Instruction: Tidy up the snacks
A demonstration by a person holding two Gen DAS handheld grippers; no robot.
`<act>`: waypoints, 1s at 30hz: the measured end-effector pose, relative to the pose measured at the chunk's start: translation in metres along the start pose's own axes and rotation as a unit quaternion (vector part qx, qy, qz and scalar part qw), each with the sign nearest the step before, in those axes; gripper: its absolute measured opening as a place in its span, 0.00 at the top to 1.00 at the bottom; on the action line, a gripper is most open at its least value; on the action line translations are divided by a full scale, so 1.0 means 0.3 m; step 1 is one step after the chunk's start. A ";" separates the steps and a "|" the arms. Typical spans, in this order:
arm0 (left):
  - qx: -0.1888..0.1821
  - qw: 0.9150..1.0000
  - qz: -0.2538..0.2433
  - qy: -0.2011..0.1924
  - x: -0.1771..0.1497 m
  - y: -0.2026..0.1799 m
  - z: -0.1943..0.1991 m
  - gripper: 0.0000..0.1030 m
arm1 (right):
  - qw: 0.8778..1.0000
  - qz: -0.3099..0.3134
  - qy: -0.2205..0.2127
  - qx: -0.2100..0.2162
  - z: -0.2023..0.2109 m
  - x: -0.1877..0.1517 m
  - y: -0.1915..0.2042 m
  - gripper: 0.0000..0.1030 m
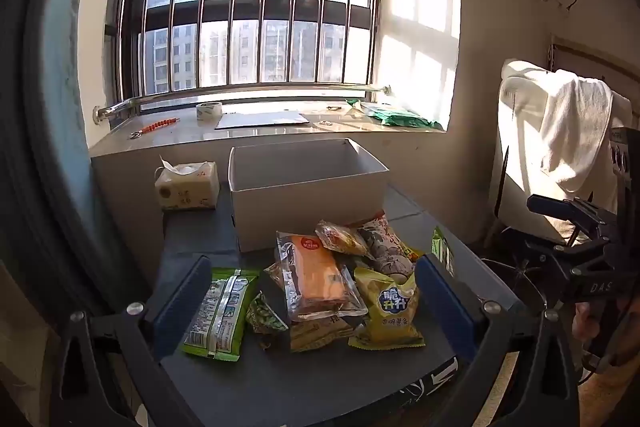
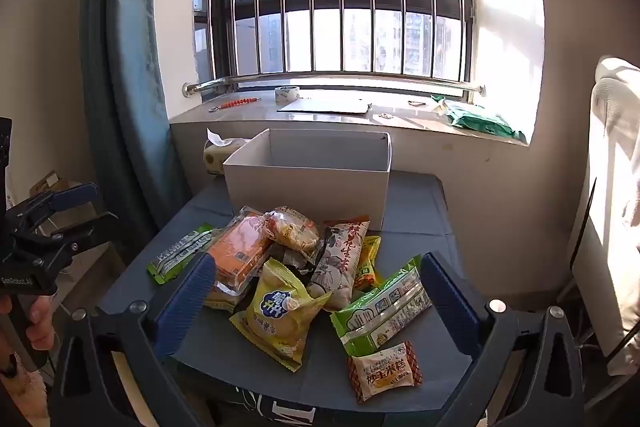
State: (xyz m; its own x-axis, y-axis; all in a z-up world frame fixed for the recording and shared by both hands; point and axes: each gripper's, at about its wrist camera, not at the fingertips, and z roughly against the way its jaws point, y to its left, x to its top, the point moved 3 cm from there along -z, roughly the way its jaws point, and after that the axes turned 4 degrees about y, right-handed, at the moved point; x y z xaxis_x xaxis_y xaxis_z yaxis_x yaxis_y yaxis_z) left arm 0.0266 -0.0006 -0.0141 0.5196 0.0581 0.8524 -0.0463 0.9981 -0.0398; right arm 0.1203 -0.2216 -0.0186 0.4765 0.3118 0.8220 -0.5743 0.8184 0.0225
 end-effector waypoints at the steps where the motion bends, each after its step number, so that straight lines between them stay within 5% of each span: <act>1: 0.001 1.000 -0.003 -0.001 -0.001 -0.002 0.000 0.00 | 1.000 -0.002 -0.002 0.002 -0.003 0.002 0.002 0.00; 30: -0.014 1.000 0.010 0.009 -0.007 0.005 0.008 0.00 | 1.000 -0.013 0.010 0.005 -0.003 -0.018 -0.010 0.00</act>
State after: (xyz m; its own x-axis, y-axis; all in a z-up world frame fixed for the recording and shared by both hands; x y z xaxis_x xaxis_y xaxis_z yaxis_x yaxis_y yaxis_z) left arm 0.0234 0.0007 -0.0149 0.5338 0.0787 0.8419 -0.0325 0.9968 -0.0725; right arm 0.1200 -0.2253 -0.0237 0.5040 0.3001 0.8099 -0.5687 0.8210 0.0497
